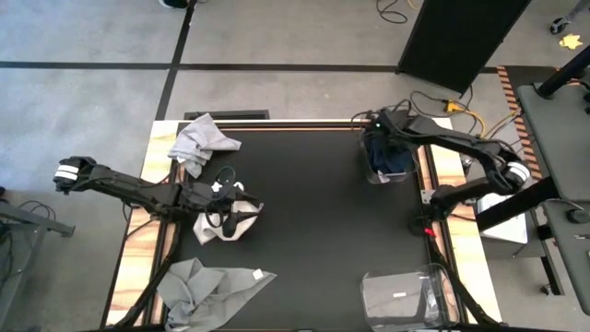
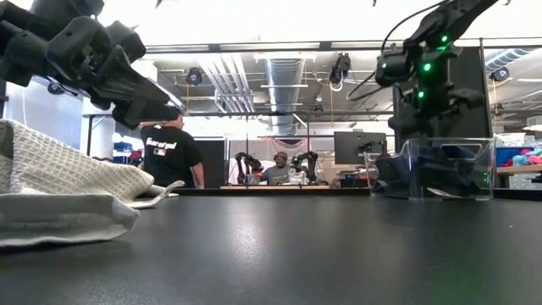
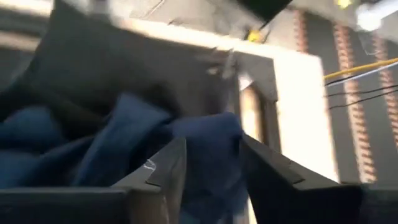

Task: Sort towels by color in basket
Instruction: Put the dark blue towel into the top transparent bin, then put the light gray towel into the bottom transparent bin

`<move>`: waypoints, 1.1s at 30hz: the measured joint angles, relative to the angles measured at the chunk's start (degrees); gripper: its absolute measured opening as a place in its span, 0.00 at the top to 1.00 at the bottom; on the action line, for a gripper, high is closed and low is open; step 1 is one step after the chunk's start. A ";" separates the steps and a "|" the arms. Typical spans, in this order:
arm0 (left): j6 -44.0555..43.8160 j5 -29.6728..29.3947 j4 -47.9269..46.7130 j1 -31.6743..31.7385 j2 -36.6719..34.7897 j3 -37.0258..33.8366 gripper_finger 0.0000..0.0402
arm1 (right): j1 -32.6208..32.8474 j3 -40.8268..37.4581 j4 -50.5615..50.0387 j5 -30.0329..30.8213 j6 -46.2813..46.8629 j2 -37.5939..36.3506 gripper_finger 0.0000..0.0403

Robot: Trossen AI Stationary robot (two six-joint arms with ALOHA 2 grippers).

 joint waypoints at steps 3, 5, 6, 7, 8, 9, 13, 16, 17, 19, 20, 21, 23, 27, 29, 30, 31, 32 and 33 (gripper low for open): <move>0.05 0.00 -0.19 0.00 -0.02 0.00 0.42 | -0.48 -0.04 1.75 -10.34 -2.43 2.56 0.70; 0.74 0.00 -0.17 0.00 -0.07 0.00 0.42 | -0.54 -0.04 3.00 -15.86 -4.24 4.53 0.73; 1.13 0.00 -0.18 0.00 -0.10 0.00 0.42 | -0.52 -0.04 3.56 -17.40 -4.56 5.53 0.74; 1.39 0.00 -0.19 0.00 -0.14 0.00 0.42 | -0.58 -0.04 3.83 -18.52 -4.91 6.61 0.75; 1.60 0.00 -0.15 0.00 -0.19 0.00 0.42 | -0.81 -0.04 3.76 -18.85 -5.40 7.80 0.77; 1.69 0.00 -0.16 0.00 -0.21 0.00 0.42 | -1.08 -0.08 3.77 -18.81 -5.53 9.02 0.78; 1.74 0.00 -0.75 0.00 -0.31 0.46 0.42 | -2.18 -0.08 3.98 -19.78 -7.37 12.81 0.81; 2.57 0.07 -4.38 0.00 -0.59 3.30 0.42 | -2.40 -0.06 3.93 -19.73 -7.69 12.84 0.82; 2.88 0.06 -6.60 0.00 -0.61 4.81 0.42 | -2.40 0.06 3.68 -19.55 -7.79 12.19 0.82; 3.34 0.04 -12.46 0.00 -0.59 8.27 0.42 | -2.25 0.29 3.23 -18.74 -8.55 10.34 0.81; 3.39 0.05 -15.88 0.00 -0.53 10.15 0.42 | -2.05 0.37 2.69 -18.18 -9.17 9.15 0.80; 3.33 0.04 -19.22 0.00 -0.34 12.07 0.42 | -1.86 0.42 1.96 -18.00 -9.85 7.64 0.78; 2.27 0.04 -26.73 0.00 -0.14 15.24 0.42 | -1.46 1.04 2.22 -17.91 -11.18 4.24 0.75; -4.75 0.04 -41.45 0.00 0.24 19.58 0.42 | 0.09 0.99 1.18 -18.25 -12.54 -2.84 0.67; -9.22 0.01 -47.66 0.00 0.20 20.46 0.42 | 1.26 0.99 1.38 -18.26 -13.64 -6.57 0.63; -11.33 0.03 -50.05 0.00 0.20 20.69 0.42 | 1.85 0.99 1.43 -18.28 -14.14 -8.28 0.61; -13.54 0.03 -51.95 0.00 0.19 20.74 0.42 | 2.55 0.99 1.59 -18.28 -14.65 -9.76 0.59; -15.81 0.02 -53.43 0.00 0.17 20.70 0.42 | 3.40 0.99 1.77 -18.33 -14.92 -11.27 0.57; -18.11 0.05 -54.08 0.00 0.17 20.39 0.42 | 4.28 0.99 1.87 -18.37 -15.32 -12.64 0.55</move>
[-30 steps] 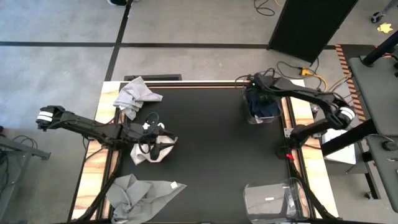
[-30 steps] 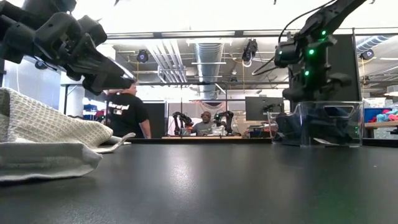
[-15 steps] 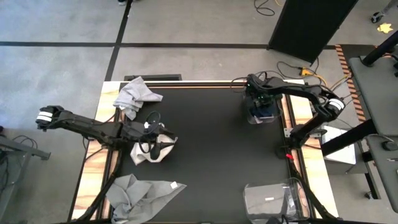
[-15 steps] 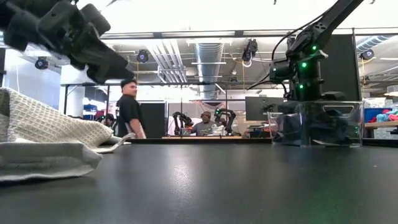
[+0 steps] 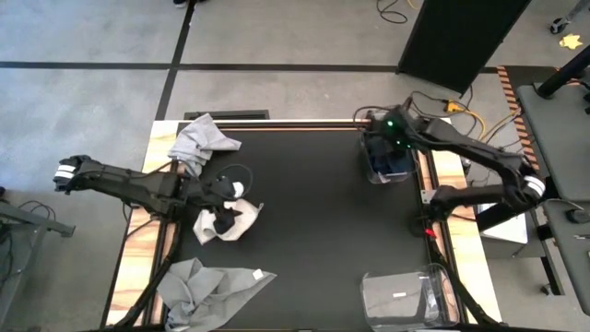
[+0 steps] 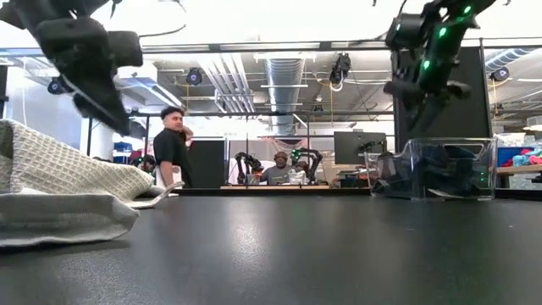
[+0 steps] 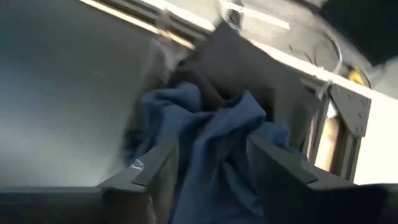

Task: Sort towels by color in basket
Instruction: Put the light gray towel into the bottom transparent bin

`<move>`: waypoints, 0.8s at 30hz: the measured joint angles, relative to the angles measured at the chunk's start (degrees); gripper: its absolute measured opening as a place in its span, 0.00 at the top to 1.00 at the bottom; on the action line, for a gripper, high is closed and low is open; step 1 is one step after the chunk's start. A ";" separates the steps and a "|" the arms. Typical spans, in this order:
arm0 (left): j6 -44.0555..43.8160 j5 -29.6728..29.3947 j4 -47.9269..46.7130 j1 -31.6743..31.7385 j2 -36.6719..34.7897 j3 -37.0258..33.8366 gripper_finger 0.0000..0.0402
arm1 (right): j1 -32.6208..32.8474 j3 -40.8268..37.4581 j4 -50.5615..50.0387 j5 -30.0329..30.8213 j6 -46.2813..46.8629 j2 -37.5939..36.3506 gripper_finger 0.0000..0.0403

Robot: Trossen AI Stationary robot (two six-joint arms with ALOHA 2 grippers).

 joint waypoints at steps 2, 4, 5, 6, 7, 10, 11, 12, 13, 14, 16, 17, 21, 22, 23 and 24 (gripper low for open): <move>-4.38 0.34 -1.29 0.00 0.02 -1.18 0.42 | 1.99 0.00 0.13 -0.01 -1.08 -2.38 0.51; -8.12 0.51 -2.05 0.00 0.06 -2.52 0.42 | 4.33 -0.01 0.45 -0.02 -1.60 -4.19 0.48; -9.70 0.49 -2.25 0.00 0.07 -3.08 0.42 | 5.73 -0.02 0.92 -0.05 -1.68 -4.96 0.47; -11.01 0.45 -2.51 0.00 0.07 -3.55 0.42 | 7.08 -0.02 1.35 -0.10 -1.75 -5.66 0.46; -11.85 0.45 -2.53 0.00 0.07 -4.09 0.42 | 8.40 -0.02 1.58 -0.19 -2.07 -6.23 0.45; -13.19 0.43 -2.46 0.00 0.69 -5.08 0.42 | 12.50 -0.02 3.00 -0.26 -3.08 -7.56 0.42; -13.28 0.32 -2.27 0.00 1.18 -5.48 0.42 | 13.71 -0.02 3.81 -0.26 -3.15 -7.88 0.42; -13.36 0.10 -2.07 0.00 1.82 -5.82 0.42 | 14.82 -0.02 4.50 -0.24 -3.17 -8.15 0.41; -13.39 0.01 -2.06 0.00 2.63 -6.13 0.42 | 15.76 -0.02 5.08 -0.26 -3.23 -8.30 0.40; -13.54 -0.04 -2.12 0.00 3.52 -6.41 0.42 | 16.64 -0.02 5.63 -0.28 -3.27 -8.42 0.39; -14.48 -0.13 -2.11 0.00 5.65 -6.67 0.42 | 18.14 -0.02 6.81 -0.26 -3.83 -8.41 0.38; -14.66 -0.37 -2.08 0.00 6.87 -6.68 0.42 | 18.74 -0.02 7.31 -0.26 -4.08 -8.40 0.38; -14.15 -3.24 -1.04 0.00 12.33 -6.68 0.42 | 20.38 -0.02 9.16 -0.32 -4.13 -8.36 0.37; -13.76 -3.60 -0.11 0.00 13.80 -6.70 0.43 | 20.73 -0.02 9.44 -0.44 -4.13 -8.38 0.36; -13.79 -4.11 1.56 0.00 15.22 -6.73 0.45 | 21.04 -0.02 9.63 -0.47 -4.36 -8.38 0.36; -14.03 -4.38 3.84 0.00 16.48 -6.73 0.48 | 21.41 -0.02 10.11 -0.48 -4.78 -8.46 0.37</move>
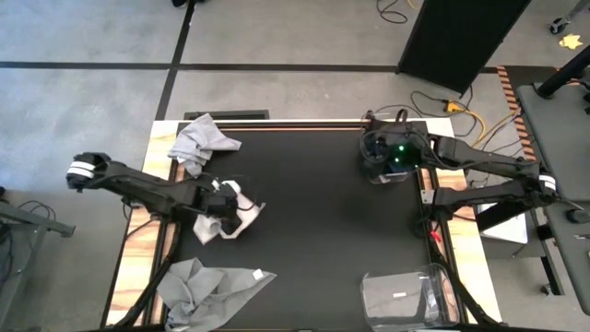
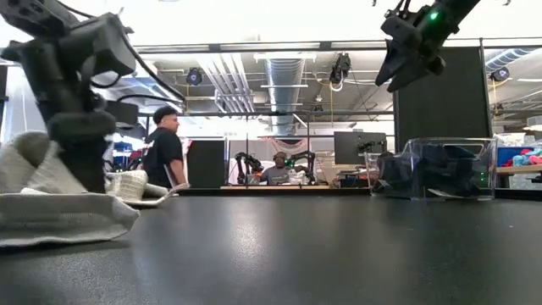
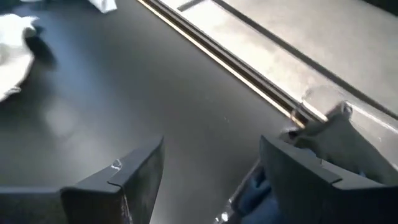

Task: Sort towels by color in basket
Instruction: Put the light gray towel into the bottom transparent bin

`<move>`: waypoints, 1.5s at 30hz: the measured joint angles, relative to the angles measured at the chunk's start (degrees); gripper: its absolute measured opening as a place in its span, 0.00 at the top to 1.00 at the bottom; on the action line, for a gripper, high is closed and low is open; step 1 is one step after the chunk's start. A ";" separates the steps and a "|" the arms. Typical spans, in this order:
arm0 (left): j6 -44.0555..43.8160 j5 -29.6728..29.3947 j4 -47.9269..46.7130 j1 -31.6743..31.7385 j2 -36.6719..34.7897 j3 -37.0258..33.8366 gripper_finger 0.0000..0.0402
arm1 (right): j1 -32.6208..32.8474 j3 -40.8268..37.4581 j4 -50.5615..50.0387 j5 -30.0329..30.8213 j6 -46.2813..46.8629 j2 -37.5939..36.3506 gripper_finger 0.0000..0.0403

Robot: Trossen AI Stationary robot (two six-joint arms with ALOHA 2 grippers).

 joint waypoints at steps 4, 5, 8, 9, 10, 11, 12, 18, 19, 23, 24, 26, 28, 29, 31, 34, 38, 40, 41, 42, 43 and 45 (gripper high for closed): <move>2.89 -0.20 12.56 0.09 4.90 0.00 0.72 | 1.62 0.13 1.43 -0.01 -3.12 -0.04 0.38; 4.65 -0.16 16.10 0.09 6.08 0.00 0.79 | 2.13 0.13 2.53 0.00 -4.19 -0.02 0.39; 11.13 0.02 27.90 0.20 9.57 0.00 0.96 | 4.17 0.13 6.47 -0.01 -7.33 0.43 0.40; 13.91 0.07 32.45 0.20 10.82 0.00 0.97 | 4.97 0.06 8.14 -0.15 -8.35 0.76 0.40; 16.92 0.23 37.01 0.17 12.05 0.00 0.96 | 5.86 -0.05 9.75 -0.52 -9.30 1.21 0.41; 19.86 0.24 41.79 0.17 13.30 0.00 0.95 | 6.69 -0.26 11.33 -1.54 -10.13 1.77 0.41; 22.68 0.26 46.48 0.17 14.68 0.00 0.95 | 7.49 -0.44 12.73 -2.79 -11.10 2.46 0.41; 29.28 -0.05 70.76 2.37 23.23 0.00 0.97 | 11.76 -1.07 19.30 -9.49 -13.18 9.32 0.39; 29.32 -0.04 73.11 2.95 24.39 0.00 0.97 | 12.40 -1.11 19.99 -9.94 -13.44 10.83 0.38; 30.07 2.00 74.77 5.01 26.80 0.00 0.92 | 14.59 -1.14 21.94 -10.26 -14.85 16.70 0.36; 30.26 2.20 74.75 5.15 27.00 -0.04 0.90 | 15.01 -1.14 22.60 -10.25 -15.46 18.07 0.35; 30.99 2.88 74.87 5.22 27.03 -0.07 0.84 | 15.63 -1.12 23.94 -10.28 -16.34 20.54 0.34; 31.76 3.47 74.39 5.14 26.18 -0.07 0.76 | 16.14 -0.65 24.48 -10.32 -16.94 22.96 0.33; 32.39 4.47 74.04 5.12 25.28 -0.07 0.72 | 16.37 -0.36 25.15 -10.51 -17.12 24.12 0.33; 34.07 5.81 72.88 4.83 22.49 -0.07 0.64 | 16.75 0.23 25.89 -10.96 -17.32 26.03 0.31; 37.15 5.85 67.93 3.96 17.04 -0.07 0.53 | 17.39 0.61 28.91 -12.12 -17.33 28.67 0.30; 40.78 5.83 58.96 2.34 7.40 -0.09 0.41 | 18.43 0.61 35.26 -14.50 -17.36 32.24 0.28; 41.70 5.83 55.49 1.36 2.63 -0.35 0.38 | 18.96 0.61 38.76 -15.57 -17.36 34.40 0.27; 41.87 5.77 54.64 0.84 0.52 -0.68 0.38 | 19.24 0.61 40.74 -16.47 -17.44 35.72 0.27; 41.89 5.50 54.82 0.35 -1.41 -1.19 0.37 | 19.51 0.61 43.20 -17.17 -17.67 37.13 0.27; 41.91 4.67 55.51 -0.23 -3.15 -1.78 0.37 | 19.72 0.63 45.38 -17.90 -17.86 38.60 0.26; 42.65 2.57 57.97 -1.15 -5.44 -3.25 0.38 | 20.15 1.05 49.11 -18.79 -18.48 41.95 0.26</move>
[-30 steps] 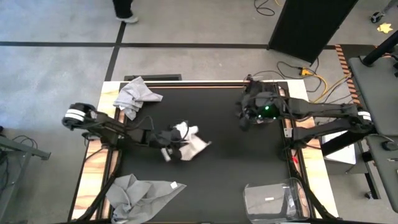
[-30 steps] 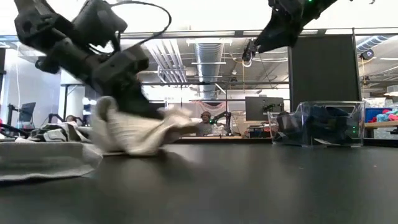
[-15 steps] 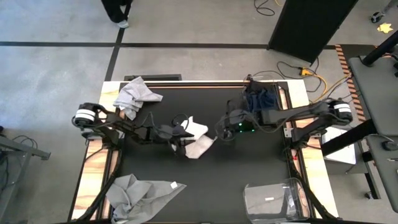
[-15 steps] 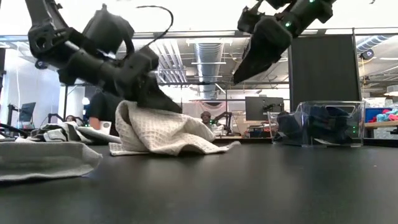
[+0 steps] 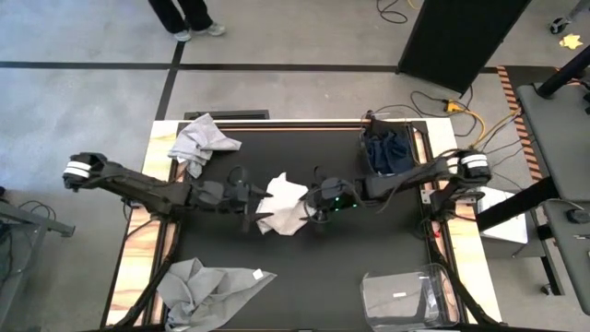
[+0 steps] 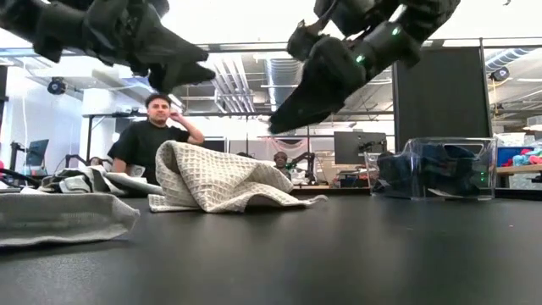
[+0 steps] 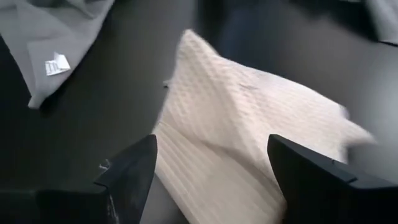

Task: Sort towels by color in basket
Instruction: Put the light gray towel into the bottom transparent bin

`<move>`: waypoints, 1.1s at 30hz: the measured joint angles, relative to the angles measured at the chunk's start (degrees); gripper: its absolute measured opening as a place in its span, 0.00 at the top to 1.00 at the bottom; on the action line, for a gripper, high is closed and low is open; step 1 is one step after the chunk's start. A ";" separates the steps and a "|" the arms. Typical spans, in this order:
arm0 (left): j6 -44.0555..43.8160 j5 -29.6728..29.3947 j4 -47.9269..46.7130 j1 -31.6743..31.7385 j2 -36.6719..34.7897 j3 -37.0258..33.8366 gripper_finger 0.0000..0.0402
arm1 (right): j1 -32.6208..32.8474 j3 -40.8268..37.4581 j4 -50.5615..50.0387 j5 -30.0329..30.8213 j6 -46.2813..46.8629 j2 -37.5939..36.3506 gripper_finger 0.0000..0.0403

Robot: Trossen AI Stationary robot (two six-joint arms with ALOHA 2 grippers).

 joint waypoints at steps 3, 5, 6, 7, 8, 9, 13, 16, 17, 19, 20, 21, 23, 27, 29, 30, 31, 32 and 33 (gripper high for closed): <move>0.86 -1.60 3.30 -1.06 -1.59 -2.84 0.39 | 0.51 2.24 2.26 -0.71 -0.73 5.09 0.26; 0.90 -1.77 5.64 -1.39 -1.96 -4.75 0.39 | 0.66 4.54 2.15 -0.72 -1.39 7.99 0.26; 0.87 -1.83 7.00 -1.41 -1.89 -5.51 0.40 | 0.66 5.63 2.13 -0.71 -1.50 9.19 0.27; 0.77 -1.81 8.24 -1.48 -1.75 -6.31 0.40 | 0.66 6.65 1.89 -0.65 -1.85 10.20 0.27; 0.63 -1.85 8.70 -1.55 -1.71 -7.12 0.40 | 0.66 7.71 1.76 -0.32 -2.32 11.14 0.28; 0.39 -1.93 8.90 -1.63 -1.50 -7.76 0.40 | 0.66 8.73 1.90 0.10 -2.82 11.88 0.28; -0.44 -2.34 10.13 -1.88 -1.22 -9.45 0.41 | 0.64 12.02 1.57 2.51 -5.47 13.29 0.30; -0.96 -2.34 9.71 -2.09 -1.27 -10.06 0.41 | 0.62 13.87 1.03 3.36 -8.50 13.32 0.31; -0.83 -2.34 9.76 -2.15 -1.27 -10.06 0.41 | 0.62 14.46 0.32 3.38 -9.68 13.32 0.32; -0.23 -2.34 9.89 -2.15 -1.46 -10.06 0.41 | 0.35 15.12 -0.73 3.36 -10.84 13.39 0.33; 0.18 -2.34 9.96 -2.15 -1.54 -9.99 0.41 | 0.24 15.23 -0.68 3.15 -10.81 13.79 0.33; 0.62 -2.36 9.84 -2.15 -1.78 -9.86 0.41 | 0.07 15.26 -0.71 2.73 -10.51 14.13 0.33; 1.36 -2.36 9.25 -2.15 -2.64 -9.67 0.41 | -0.25 15.21 -0.95 2.50 -9.87 15.46 0.34; 2.52 -2.34 8.65 -2.15 -5.98 -9.56 0.41 | -0.76 15.32 -1.02 2.50 -9.67 19.27 0.37; 2.76 -2.35 7.23 -2.15 -8.10 -9.56 0.41 | -1.03 15.78 -1.07 2.67 -8.77 21.19 0.39; 2.67 -2.34 6.37 -2.15 -9.21 -9.56 0.41 | -1.21 15.90 -1.16 2.73 -7.89 21.84 0.40; 2.21 -2.35 5.51 -2.16 -10.27 -9.56 0.41 | -1.26 16.02 -1.28 2.63 -7.37 22.48 0.42; 1.35 -2.34 3.81 -2.23 -11.31 -9.56 0.41 | -1.26 16.17 -1.15 2.64 -6.69 22.83 0.44; 0.21 -2.35 1.97 -2.36 -12.12 -9.56 0.41 | -1.26 16.22 -1.09 2.72 -6.38 22.96 0.47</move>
